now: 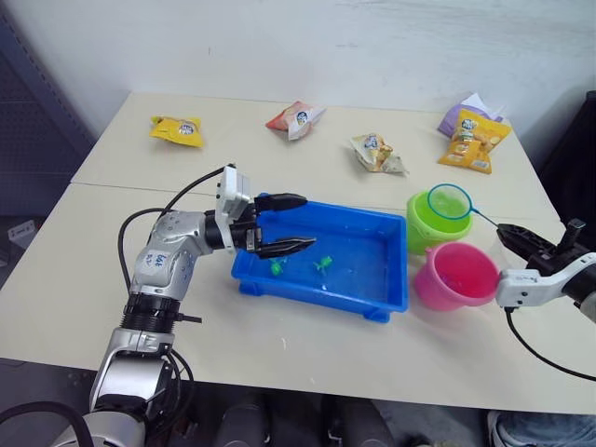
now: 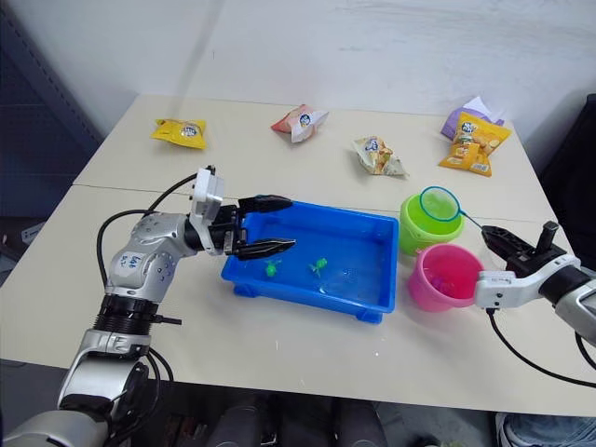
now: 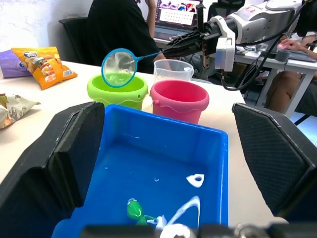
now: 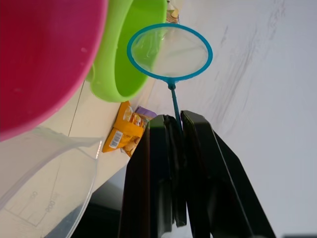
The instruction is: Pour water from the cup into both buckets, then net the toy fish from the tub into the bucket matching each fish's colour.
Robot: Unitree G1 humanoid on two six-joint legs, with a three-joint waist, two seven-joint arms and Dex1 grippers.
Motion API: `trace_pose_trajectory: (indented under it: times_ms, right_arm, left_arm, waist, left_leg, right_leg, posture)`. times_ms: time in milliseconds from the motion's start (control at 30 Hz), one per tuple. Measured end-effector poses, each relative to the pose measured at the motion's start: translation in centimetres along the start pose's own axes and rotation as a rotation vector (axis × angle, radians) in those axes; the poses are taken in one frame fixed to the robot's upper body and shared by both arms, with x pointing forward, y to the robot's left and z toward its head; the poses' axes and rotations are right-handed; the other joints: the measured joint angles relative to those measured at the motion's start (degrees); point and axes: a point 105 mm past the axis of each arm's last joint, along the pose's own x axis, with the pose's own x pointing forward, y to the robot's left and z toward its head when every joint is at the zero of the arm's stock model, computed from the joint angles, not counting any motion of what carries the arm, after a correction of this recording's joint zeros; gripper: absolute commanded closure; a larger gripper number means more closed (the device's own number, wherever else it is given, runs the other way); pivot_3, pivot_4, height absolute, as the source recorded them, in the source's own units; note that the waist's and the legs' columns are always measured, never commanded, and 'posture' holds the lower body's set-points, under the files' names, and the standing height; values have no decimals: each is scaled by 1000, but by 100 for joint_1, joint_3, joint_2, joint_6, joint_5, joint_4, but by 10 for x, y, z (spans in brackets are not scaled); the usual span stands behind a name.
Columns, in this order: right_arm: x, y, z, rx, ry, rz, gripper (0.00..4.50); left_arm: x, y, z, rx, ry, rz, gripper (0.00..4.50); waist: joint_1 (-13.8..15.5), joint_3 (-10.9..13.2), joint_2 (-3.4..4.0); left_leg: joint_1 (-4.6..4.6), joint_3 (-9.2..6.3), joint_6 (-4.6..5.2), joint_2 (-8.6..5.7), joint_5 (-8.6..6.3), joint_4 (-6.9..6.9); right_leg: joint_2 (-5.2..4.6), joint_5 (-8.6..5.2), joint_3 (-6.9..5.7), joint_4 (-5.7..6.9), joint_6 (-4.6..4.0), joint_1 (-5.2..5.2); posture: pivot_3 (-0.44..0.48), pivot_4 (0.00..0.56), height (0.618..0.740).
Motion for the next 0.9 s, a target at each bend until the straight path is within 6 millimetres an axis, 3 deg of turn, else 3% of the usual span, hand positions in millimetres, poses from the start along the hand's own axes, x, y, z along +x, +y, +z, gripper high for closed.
trace_pose_trajectory:
  times_ms: [133, 233, 400, 500, 667, 767, 900]
  right_arm:
    - [-3, 3, -10, 60, 34, -22, 4500]
    - [-4, -10, -4, 265, 20, -119, 4500]
    - [2, -47, 40, 673, -169, -160, 4500]
    - [5, -65, 67, 823, -291, -65, 4500]
    - [17, -47, 124, 887, -426, 256, 4500]
    - [22, -32, 135, 869, -414, 363, 4500]
    - [35, -18, 141, 704, -398, 450, 4500]
  left_arm:
    - [-1, 0, 0, 9, 2, 0, 65]
    - [-3, 0, 1, 14, 9, -1, 65]
    - [-33, 2, -1, 41, 70, 26, 65]
    - [-54, 1, -6, 36, 118, 36, 65]
    - [-77, -9, -15, 40, 205, 5, 65]
    - [-85, -12, -21, 43, 257, -7, 65]
    - [-96, -18, -28, 13, 302, -8, 65]
  waist:
    - [0, 0, 0]
    - [-14, 0, 0]
    - [-80, 0, 4]
    - [-85, 0, 4]
    - [-80, 0, 3]
    - [-46, 0, 4]
    - [-38, 0, 4]
  left_leg:
    - [0, 0, 0, 1, 0, 0]
    - [2, 0, -1, 4, 0, 2]
    - [7, -2, 0, 8, 1, 3]
    - [7, -12, 6, 7, -2, 7]
    - [2, -14, 15, 5, -7, 8]
    - [-2, -12, 19, 1, -9, 8]
    - [-3, -10, 19, 2, -10, 8]
  right_leg:
    - [1, 0, 0, 0, 0, 0]
    - [6, 0, 1, 2, 0, 1]
    - [4, 0, 4, 14, -1, 2]
    - [0, 0, -2, 12, -1, 9]
    - [-7, 1, -4, 8, -2, 5]
    - [-12, 0, -4, 7, -2, 1]
    - [-11, 0, -3, 7, -3, -3]
  posture:
    - [0, 150, 738]
    - [0, 150, 738]
    - [0, 150, 738]
    - [0, 150, 738]
    - [0, 150, 738]
    - [0, 150, 738]
    - [0, 150, 738]
